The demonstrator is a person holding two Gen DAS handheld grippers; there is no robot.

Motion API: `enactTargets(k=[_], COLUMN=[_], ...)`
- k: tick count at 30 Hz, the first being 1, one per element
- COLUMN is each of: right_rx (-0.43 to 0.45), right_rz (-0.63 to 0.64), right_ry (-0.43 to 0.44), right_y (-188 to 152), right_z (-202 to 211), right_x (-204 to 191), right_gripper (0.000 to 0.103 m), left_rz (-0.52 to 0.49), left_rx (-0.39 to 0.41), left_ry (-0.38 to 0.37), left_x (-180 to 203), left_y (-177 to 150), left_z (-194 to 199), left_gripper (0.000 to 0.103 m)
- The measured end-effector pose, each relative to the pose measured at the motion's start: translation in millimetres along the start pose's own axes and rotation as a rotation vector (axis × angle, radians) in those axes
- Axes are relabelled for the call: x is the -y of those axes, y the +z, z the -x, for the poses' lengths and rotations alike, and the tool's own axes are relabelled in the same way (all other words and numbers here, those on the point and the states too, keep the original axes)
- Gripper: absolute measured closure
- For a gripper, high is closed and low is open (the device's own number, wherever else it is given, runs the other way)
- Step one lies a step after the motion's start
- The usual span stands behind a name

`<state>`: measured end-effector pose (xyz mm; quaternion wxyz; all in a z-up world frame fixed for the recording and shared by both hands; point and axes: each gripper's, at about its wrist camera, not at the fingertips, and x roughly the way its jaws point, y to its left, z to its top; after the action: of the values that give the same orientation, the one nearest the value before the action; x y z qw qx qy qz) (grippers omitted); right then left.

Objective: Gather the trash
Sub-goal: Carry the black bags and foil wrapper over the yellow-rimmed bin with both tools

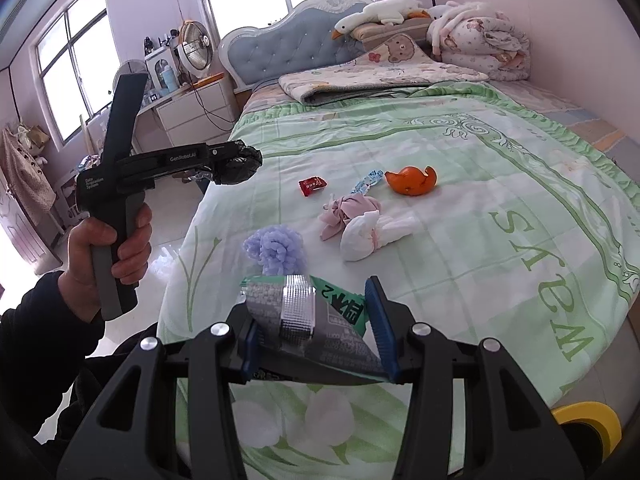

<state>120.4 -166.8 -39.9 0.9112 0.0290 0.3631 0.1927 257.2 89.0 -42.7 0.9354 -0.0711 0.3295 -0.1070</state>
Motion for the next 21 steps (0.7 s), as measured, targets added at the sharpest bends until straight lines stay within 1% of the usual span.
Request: enactTargets(k=[4, 12, 21], right_rx=[0.015, 0.048, 0.088], right_rz=[-0.006, -0.013, -0.022], right_ry=[-0.002, -0.009, -0.036], right_y=[-2.3, -6.1, -12.9], right_z=[12.9, 41.8, 77.1], right_x=[0.0, -0.3, 5.5], right_gripper=[0.059, 0.059, 0.059], left_rz=[-0.002, -0.041, -0.080], left_rx=[0.000, 0.022, 0.024], left_ry=[-0.021, -0.047, -0.108], left_x=[6.1, 25.5, 55.3], left_y=[-6.6, -16.8, -28.6], left_z=[13.6, 41.4, 66.0], left_gripper=[0.084, 0.084, 0.084])
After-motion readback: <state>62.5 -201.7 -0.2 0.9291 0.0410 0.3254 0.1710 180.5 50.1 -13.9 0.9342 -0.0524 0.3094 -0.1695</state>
